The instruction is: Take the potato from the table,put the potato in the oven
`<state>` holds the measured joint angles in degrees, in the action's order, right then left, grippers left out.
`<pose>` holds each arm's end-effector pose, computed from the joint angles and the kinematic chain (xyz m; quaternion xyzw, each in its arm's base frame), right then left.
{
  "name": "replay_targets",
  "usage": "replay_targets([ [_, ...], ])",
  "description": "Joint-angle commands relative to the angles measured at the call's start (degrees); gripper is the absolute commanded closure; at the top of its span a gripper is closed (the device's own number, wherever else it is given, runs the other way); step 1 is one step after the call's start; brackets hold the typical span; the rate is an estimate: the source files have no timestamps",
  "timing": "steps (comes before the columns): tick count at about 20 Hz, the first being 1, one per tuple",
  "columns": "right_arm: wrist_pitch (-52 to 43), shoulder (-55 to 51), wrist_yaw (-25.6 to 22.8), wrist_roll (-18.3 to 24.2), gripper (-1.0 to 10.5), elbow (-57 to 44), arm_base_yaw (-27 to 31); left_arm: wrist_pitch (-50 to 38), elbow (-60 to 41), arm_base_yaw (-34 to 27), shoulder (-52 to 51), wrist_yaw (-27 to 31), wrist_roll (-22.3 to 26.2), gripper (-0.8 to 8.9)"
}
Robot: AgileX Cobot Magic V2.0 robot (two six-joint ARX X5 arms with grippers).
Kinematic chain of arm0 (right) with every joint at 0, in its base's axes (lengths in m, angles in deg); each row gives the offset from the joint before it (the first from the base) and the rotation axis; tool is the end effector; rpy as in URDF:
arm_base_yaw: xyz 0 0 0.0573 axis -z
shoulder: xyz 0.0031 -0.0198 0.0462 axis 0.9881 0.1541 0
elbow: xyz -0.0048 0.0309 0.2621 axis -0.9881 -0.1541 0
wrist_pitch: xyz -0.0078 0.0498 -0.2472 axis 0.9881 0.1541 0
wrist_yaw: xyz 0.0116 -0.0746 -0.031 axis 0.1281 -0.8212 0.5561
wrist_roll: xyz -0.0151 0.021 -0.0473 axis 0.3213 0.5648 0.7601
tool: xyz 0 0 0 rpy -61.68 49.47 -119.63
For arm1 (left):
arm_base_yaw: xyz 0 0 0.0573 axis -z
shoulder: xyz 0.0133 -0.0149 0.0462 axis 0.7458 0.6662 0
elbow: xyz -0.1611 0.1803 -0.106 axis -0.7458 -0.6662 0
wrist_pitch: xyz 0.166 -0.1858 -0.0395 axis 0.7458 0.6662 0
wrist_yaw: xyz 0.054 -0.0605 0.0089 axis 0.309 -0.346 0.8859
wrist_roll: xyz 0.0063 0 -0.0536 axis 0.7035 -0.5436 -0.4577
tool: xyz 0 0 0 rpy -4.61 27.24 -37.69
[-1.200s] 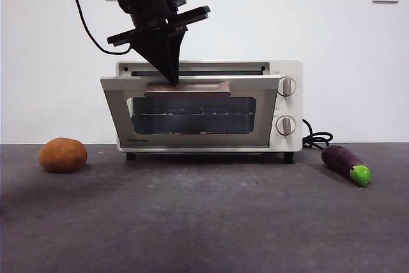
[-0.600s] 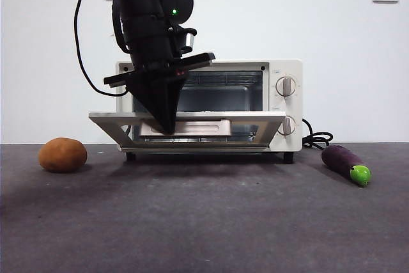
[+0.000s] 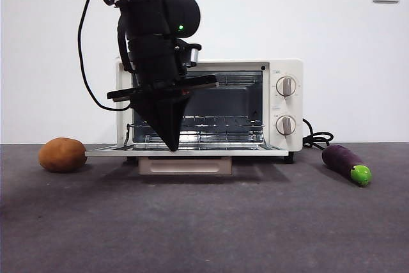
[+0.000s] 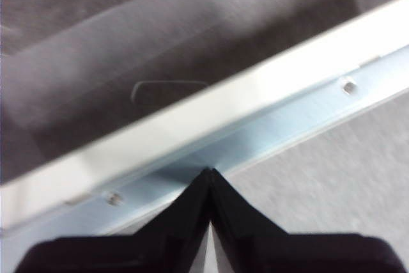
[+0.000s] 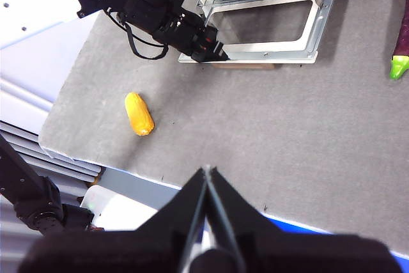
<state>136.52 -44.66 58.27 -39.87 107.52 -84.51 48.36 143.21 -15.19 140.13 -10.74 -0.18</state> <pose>0.0421 0.0189 0.4035 0.1647 0.3575 0.2755 0.8770 0.3491 -0.2279 0.2214 0.0968 0.5897 -0.1890 0.7792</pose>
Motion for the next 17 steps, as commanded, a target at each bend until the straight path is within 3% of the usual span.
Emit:
replay_targets([
  [1, 1.1, -0.2, 0.1, 1.2, 9.5, 0.2, -0.1, 1.7, -0.4, 1.6, 0.9, -0.1, -0.2, 8.19],
  [6, 1.1, -0.2, 0.1, 4.0, 9.5, 0.2, -0.6, 2.9, -0.4, 5.6, -3.1, -0.1, 1.0, 8.19],
  [13, 1.1, 0.9, 0.6, 5.0, 9.5, 0.2, -1.2, 3.5, -0.4, 9.3, -19.0, 0.0, 2.1, 8.19],
  [15, 0.0, 2.1, 3.5, 4.9, 9.3, 0.2, -1.2, 4.3, -0.4, 9.3, -24.6, 0.4, 2.4, 8.19],
  [17, -2.8, 3.7, 8.0, 4.8, 8.4, 0.2, -1.2, 5.2, -0.4, 9.3, -30.3, 2.0, 2.7, 8.2],
])
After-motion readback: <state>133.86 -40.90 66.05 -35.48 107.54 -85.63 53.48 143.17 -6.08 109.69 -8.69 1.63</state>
